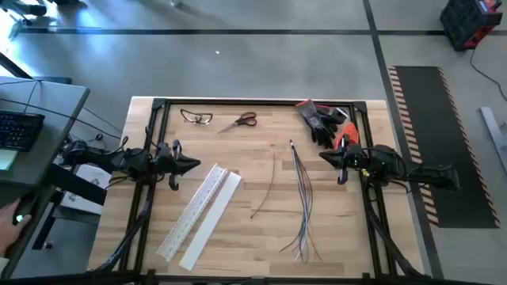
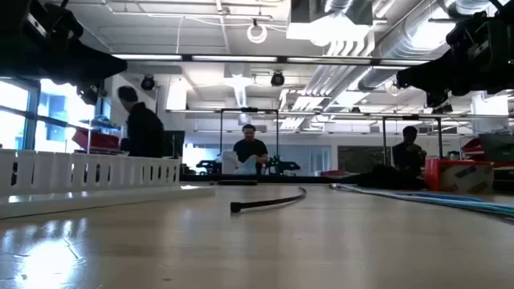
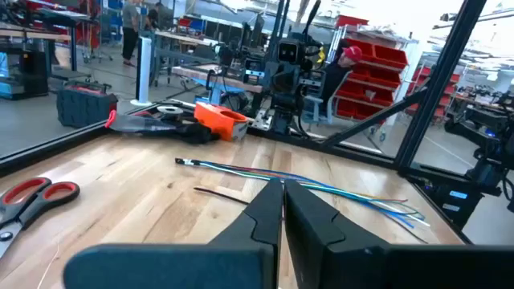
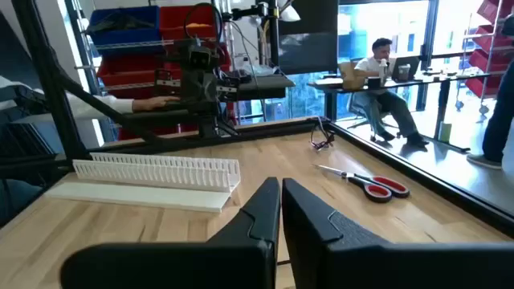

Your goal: Ziptie cables

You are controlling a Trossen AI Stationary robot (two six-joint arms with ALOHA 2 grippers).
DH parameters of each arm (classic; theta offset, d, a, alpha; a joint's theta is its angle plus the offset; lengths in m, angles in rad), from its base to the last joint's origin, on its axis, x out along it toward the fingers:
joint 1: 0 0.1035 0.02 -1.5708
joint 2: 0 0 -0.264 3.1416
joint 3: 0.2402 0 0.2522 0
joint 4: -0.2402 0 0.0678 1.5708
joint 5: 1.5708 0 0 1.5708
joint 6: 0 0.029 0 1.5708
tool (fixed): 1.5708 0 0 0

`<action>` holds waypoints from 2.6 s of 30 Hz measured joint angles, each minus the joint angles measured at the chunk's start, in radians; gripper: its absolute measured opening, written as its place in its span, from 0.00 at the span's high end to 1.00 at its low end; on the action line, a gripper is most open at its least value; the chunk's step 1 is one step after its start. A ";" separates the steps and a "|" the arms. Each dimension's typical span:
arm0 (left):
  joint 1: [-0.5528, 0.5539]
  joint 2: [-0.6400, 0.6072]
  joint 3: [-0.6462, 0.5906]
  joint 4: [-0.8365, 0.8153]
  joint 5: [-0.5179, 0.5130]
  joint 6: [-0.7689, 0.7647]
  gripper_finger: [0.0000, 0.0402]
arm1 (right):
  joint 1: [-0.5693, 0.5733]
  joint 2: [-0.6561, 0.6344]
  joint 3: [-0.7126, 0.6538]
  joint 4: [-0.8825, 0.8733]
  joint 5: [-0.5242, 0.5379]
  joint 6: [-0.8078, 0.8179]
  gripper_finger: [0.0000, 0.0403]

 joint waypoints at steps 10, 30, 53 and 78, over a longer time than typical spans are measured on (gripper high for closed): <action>0.000 0.000 0.000 0.000 0.000 0.000 1.00 | 0.000 0.000 0.000 0.000 0.000 0.000 1.00; 0.000 0.000 0.000 0.000 0.000 0.000 1.00 | 0.000 0.000 0.000 0.000 0.000 0.000 1.00; 0.000 0.000 0.000 0.000 0.000 0.000 1.00 | 0.000 0.000 0.000 0.000 0.000 0.000 1.00; -0.017 0.165 0.170 0.005 -0.184 0.092 0.99 | 0.000 0.001 0.000 0.000 0.000 0.000 1.00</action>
